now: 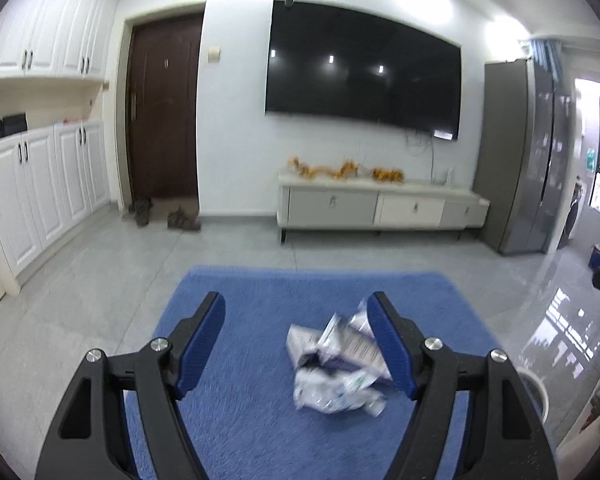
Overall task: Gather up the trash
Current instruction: 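Move both open tools back over the remaining trash on the rug, then grasp a blue milk carton with the right tool while the left tool grasps a white milk carton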
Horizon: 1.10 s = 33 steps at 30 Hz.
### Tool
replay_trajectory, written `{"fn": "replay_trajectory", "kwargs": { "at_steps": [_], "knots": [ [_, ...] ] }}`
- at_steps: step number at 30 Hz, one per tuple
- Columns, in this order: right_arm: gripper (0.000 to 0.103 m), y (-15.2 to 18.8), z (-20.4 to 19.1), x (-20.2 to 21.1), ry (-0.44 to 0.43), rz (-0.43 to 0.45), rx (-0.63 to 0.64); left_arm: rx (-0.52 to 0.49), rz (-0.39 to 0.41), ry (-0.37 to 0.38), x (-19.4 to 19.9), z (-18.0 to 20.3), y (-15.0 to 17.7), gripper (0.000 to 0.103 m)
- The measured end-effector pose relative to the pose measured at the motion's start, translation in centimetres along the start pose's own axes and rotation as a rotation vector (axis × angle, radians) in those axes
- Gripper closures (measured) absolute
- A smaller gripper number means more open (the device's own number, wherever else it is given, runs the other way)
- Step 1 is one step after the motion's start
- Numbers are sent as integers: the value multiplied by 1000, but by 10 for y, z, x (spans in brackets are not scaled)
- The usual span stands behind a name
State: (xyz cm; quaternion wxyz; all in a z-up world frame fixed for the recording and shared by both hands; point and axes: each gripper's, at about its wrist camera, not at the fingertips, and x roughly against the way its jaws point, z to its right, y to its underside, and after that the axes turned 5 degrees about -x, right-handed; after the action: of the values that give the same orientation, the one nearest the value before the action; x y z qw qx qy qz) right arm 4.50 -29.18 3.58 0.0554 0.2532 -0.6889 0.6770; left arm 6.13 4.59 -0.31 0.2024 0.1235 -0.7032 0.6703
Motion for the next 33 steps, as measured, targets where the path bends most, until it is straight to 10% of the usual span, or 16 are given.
{"fn": "replay_trajectory", "kwargs": {
  "at_steps": [10,33],
  "knots": [
    [47,28,-32,-151,-236,-261,5,-40,-235,159,-87,6,56,31],
    [41,72,-78,-305,-424,-534,61,-19,-291,178,-162,-39,43,31]
  ]
}}
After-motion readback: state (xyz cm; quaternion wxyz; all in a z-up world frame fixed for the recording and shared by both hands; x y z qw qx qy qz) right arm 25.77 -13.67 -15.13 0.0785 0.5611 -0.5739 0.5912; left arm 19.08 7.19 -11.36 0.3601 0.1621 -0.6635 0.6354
